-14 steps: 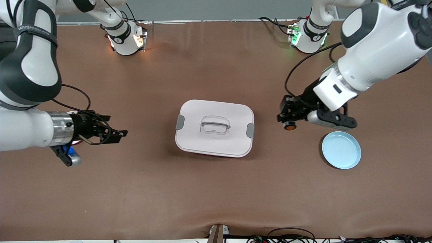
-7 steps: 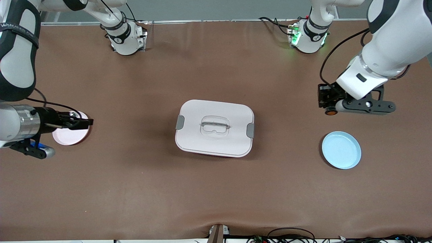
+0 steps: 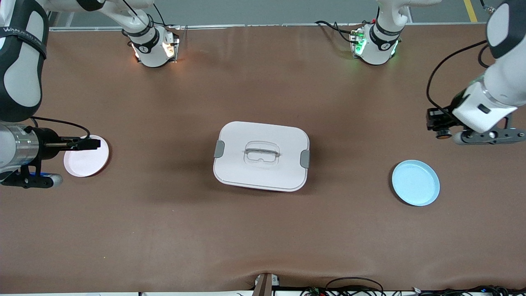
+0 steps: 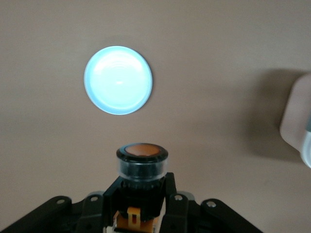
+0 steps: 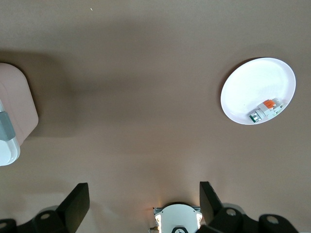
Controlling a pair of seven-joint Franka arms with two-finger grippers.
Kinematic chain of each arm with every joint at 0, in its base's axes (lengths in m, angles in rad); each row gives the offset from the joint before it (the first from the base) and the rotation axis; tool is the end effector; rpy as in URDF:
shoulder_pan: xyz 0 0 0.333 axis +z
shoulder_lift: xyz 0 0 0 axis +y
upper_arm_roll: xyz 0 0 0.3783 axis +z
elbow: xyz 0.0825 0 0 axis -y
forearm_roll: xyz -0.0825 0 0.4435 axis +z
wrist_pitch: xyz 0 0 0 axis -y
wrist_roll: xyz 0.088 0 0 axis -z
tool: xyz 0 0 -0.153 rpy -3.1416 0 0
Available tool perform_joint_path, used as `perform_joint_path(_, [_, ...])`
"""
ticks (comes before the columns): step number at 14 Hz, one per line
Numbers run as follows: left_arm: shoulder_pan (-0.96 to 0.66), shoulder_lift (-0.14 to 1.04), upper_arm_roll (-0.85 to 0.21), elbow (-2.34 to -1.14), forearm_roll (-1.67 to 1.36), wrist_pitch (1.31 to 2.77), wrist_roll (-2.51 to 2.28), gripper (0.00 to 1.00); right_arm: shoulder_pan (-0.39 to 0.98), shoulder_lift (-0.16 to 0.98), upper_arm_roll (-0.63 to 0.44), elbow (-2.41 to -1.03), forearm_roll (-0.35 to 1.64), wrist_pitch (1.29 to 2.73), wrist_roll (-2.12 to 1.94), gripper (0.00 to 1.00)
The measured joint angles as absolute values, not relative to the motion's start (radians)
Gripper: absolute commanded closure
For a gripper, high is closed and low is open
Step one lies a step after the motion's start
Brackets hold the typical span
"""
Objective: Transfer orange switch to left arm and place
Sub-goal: 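Move the switch with the left gripper over the light-blue plate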
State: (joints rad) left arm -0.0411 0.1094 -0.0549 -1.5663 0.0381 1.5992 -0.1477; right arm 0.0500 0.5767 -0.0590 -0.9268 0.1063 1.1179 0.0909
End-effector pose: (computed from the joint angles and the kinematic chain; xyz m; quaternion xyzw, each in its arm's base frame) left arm 0.6468 -0.0548 0.5765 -0.9988 -0.0246 0.0359 0.0205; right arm 0.7361 0.0258 0.5433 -0.9803 0.0337 0.1926 0.0268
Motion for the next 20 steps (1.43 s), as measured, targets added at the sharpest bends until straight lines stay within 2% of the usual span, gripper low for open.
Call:
perform_joint_path(4, [0.019,0.096,-0.054,-1.650,0.038,1.687,-0.242,1.00,0.048,0.574,-0.059,-0.928,0.106,1.118,0.090,0.00])
perform_joint_path(7, [0.046,0.094,-0.054,-1.676,0.038,1.701,-0.433,1.00,0.038,0.555,-0.060,-0.957,0.105,1.138,0.090,0.00])
perform_joint_path(11, [0.077,0.115,-0.054,-1.695,0.038,1.732,-0.717,1.00,0.015,0.469,-0.060,-1.117,0.105,1.270,0.087,0.00])
perform_joint_path(15, [0.106,0.147,-0.054,-1.778,0.038,1.919,-1.006,1.00,0.013,0.355,-0.060,-1.302,0.094,1.398,0.086,0.00])
perform_joint_path(20, [0.118,0.217,-0.055,-1.891,0.038,2.124,-1.162,1.00,0.017,0.292,-0.054,-1.389,0.027,1.486,0.083,0.00])
